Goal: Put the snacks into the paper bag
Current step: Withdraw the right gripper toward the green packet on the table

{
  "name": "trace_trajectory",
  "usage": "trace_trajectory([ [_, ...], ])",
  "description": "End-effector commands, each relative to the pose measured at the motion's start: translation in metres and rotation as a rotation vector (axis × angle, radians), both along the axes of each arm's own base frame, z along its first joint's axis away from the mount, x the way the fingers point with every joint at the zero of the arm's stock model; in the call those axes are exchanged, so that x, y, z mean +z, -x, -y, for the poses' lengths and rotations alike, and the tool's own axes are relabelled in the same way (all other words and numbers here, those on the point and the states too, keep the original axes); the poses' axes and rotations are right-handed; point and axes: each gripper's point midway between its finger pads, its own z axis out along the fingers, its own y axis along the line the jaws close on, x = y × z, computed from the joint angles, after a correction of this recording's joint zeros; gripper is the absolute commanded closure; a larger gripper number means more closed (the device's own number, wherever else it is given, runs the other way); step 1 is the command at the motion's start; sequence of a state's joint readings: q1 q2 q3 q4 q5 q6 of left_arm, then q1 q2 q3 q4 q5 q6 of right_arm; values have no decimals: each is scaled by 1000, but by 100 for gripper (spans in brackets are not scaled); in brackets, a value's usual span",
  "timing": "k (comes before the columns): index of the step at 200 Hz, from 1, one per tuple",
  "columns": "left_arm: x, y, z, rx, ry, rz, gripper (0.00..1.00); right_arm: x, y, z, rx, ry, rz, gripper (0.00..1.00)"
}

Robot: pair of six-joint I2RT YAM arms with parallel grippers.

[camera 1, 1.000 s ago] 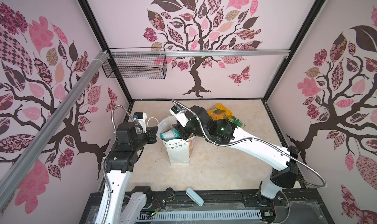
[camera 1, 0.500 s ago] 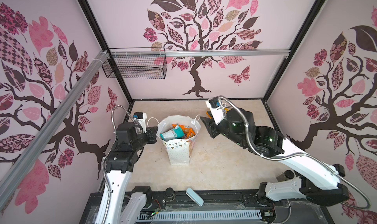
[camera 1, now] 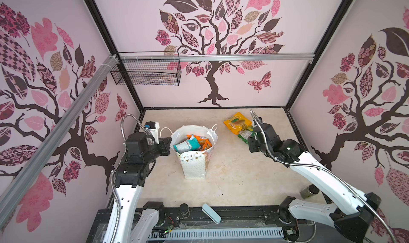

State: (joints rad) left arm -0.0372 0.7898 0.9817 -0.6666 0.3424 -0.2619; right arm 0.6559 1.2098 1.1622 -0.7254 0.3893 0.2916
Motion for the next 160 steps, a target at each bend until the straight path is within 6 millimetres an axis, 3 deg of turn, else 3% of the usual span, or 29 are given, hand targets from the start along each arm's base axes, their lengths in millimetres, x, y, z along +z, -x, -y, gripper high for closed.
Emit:
trace_trajectory([
  [1, 3, -3, 2, -18, 4, 35, 97, -34, -9, -4, -13, 78, -82, 48],
  [20, 1, -3, 1, -10, -1, 30, 97, -58, -16, -11, 17, 100, -115, 47],
  [38, 2, -3, 0, -7, -2, 33, 97, -68, -22, -16, 37, 122, -118, 47],
  [106, 1, -4, 1, -10, 1, 28, 97, -82, -40, -15, 39, 239, -113, 47],
  [160, 1, -4, 2, -16, 4, 25, 97, -103, -59, -15, 34, 347, -119, 47],
])
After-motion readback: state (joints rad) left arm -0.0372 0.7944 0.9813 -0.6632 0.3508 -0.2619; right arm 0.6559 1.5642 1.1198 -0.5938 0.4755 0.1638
